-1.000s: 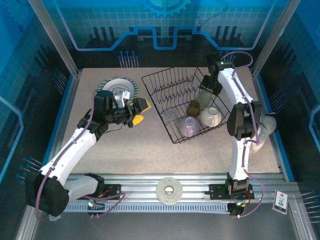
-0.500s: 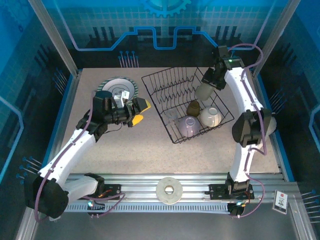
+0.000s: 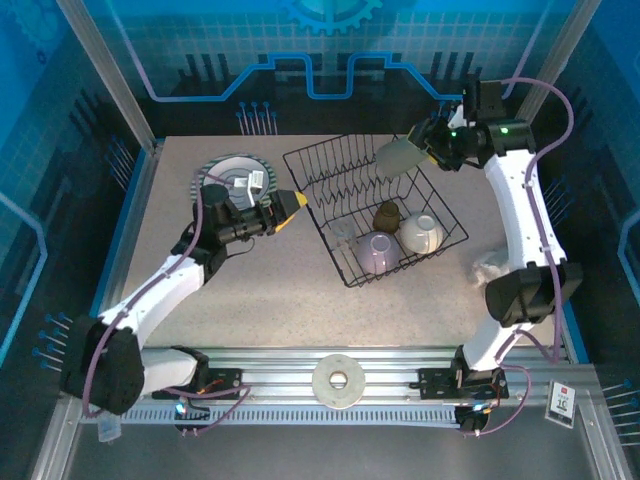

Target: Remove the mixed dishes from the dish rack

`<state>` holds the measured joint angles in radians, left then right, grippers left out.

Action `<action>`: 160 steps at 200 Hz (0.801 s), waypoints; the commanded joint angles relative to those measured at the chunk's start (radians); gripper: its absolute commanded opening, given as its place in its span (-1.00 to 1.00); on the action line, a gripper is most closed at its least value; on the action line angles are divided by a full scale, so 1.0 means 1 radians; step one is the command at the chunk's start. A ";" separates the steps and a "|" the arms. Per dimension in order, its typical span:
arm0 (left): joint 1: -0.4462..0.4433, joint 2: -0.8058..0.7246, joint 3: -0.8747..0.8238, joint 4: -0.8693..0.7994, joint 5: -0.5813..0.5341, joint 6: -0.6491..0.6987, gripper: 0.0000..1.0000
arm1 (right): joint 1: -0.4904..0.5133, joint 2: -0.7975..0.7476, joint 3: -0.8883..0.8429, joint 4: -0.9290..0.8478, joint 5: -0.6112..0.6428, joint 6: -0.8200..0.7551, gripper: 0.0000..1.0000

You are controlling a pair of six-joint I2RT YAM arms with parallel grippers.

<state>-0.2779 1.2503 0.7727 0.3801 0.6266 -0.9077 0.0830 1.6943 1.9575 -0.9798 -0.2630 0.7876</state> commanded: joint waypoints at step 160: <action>-0.088 0.593 0.360 1.020 0.265 -0.409 0.87 | 0.038 -0.243 -0.390 0.344 -0.458 0.273 -0.65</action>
<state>-0.3378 1.8141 1.0786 1.3266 0.8566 -1.2568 0.1032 1.4796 1.5833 -0.6899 -0.6746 1.0363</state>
